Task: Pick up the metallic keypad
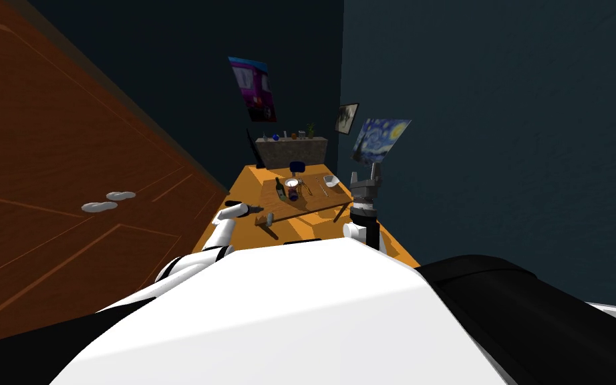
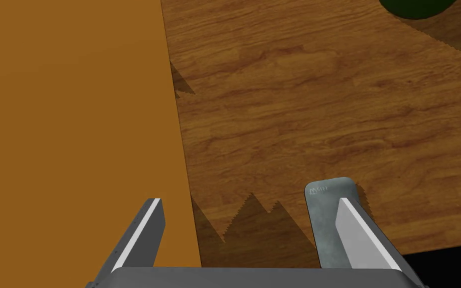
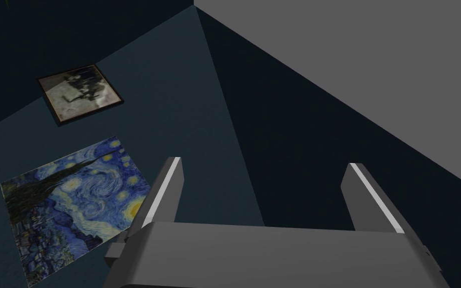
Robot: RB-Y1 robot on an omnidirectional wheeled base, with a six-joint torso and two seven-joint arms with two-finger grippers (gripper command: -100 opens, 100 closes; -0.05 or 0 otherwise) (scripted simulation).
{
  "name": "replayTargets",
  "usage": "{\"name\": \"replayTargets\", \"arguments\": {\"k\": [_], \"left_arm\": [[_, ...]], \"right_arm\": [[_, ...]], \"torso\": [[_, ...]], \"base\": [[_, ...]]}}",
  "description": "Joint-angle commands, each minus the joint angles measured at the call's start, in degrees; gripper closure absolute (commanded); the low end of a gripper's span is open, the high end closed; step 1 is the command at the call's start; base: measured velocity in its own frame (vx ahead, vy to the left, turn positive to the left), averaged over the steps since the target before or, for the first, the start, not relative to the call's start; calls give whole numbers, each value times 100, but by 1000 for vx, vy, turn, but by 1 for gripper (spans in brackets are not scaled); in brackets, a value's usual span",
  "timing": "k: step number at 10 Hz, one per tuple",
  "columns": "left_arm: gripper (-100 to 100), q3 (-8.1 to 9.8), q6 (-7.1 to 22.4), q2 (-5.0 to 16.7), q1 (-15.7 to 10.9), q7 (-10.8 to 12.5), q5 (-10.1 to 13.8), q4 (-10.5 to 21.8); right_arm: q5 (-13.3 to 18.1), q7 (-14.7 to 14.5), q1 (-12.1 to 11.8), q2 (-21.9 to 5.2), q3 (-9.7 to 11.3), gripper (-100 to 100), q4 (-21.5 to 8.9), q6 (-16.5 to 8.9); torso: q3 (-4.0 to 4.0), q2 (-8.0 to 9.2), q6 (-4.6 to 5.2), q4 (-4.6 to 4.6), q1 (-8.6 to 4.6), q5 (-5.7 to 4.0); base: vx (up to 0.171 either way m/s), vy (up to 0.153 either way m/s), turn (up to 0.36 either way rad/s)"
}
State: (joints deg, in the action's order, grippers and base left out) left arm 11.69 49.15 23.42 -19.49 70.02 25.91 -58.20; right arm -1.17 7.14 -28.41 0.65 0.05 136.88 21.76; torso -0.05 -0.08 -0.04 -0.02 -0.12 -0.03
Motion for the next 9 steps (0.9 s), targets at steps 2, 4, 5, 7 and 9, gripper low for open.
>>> {"name": "replayTargets", "arguments": {"k": [2,4,5,7,9], "left_arm": [[-100,-8,96,9,-61,61,7,260],[-100,-34,506,33,-125,370,-83,666],[-100,-34,618,33,-125,370,-83,685],[-100,-49,852,41,-142,504,-135,916],[-100,-66,1066,47,-151,624,-189,1120]], "right_arm": [[0,0,0,0,0,0,0,0],[0,0,0,0,0,0,0,0],[0,0,-1,0,0,0,0,0],[0,0,0,0,0,0,0,0],[0,0,0,0,0,0,0,0]], "torso": [[-2,-3,-1,-1,-2,-1],[-1,-2,1,0,-1,0],[-7,-13,0,-2,-10,-3],[-3,-4,-1,-2,-1,-1],[-1,-2,-1,0,1,-1]], "base": [[29,-29,-8],[54,-49,-49],[72,-63,-17],[30,-31,-12],[41,-31,-27]]}}
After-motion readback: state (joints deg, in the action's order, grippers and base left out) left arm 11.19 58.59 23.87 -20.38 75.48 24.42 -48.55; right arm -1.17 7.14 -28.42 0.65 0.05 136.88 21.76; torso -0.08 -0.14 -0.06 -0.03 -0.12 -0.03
